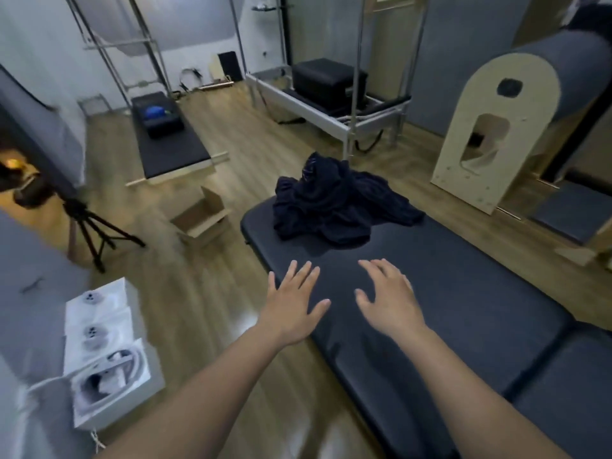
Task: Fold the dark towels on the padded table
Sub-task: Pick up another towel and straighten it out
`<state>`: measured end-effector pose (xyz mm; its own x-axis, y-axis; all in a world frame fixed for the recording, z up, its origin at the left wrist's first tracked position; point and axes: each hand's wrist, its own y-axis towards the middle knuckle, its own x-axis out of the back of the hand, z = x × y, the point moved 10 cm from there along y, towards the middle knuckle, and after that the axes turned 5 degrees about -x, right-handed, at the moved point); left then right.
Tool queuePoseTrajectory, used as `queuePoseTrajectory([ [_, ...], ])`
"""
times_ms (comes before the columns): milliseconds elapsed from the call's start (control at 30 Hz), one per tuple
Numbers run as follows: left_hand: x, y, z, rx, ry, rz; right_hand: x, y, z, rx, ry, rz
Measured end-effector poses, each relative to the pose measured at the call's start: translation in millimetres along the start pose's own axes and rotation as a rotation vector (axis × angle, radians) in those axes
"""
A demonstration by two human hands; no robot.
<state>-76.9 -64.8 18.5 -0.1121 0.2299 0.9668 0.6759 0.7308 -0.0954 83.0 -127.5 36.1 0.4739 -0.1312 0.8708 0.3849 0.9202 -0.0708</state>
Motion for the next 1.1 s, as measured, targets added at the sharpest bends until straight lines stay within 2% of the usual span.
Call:
queuePoseTrajectory([
  [233, -5.2, 74.6, 39.9, 0.096, -0.073, 0.018, -5.1, 88.3, 4.2, 0.051, 0.027, 0.023],
  [467, -13.8, 192.6, 96.1, 0.038, -0.182, 0.001, -39.1, 194.6, -3.2, -0.046, -0.009, 0.095],
  [567, -11.9, 259.4, 135.6, 0.082, -0.330, -0.082, -63.4, 248.2, -5.6, -0.127, 0.061, 0.085],
  [667, -25.0, 316.4, 191.2, 0.383, -0.755, -0.120, -91.7, 303.4, -11.6, -0.313, 0.294, 0.109],
  [767, -74.0, 351.6, 221.6, 0.660, -1.196, -0.012, -128.5, 342.9, -27.6, -0.705, 0.834, 0.110],
  [800, -88.1, 356.3, 227.1, 0.734, -1.275, 0.019, -141.1, 352.1, -29.7, -0.813, 0.993, 0.100],
  [900, -110.9, 362.4, 237.4, 0.890, -1.390, 0.020, -165.0, 375.5, -35.3, -0.970, 1.152, 0.031],
  [967, -117.6, 365.8, 238.8, 0.968, -1.470, -0.014, -170.4, 381.9, -40.0, -1.052, 1.202, -0.075],
  [1100, -113.4, 372.8, 231.2, 0.968, -1.526, -0.019, -165.1, 379.7, -41.0, -1.147, 1.251, -0.197],
])
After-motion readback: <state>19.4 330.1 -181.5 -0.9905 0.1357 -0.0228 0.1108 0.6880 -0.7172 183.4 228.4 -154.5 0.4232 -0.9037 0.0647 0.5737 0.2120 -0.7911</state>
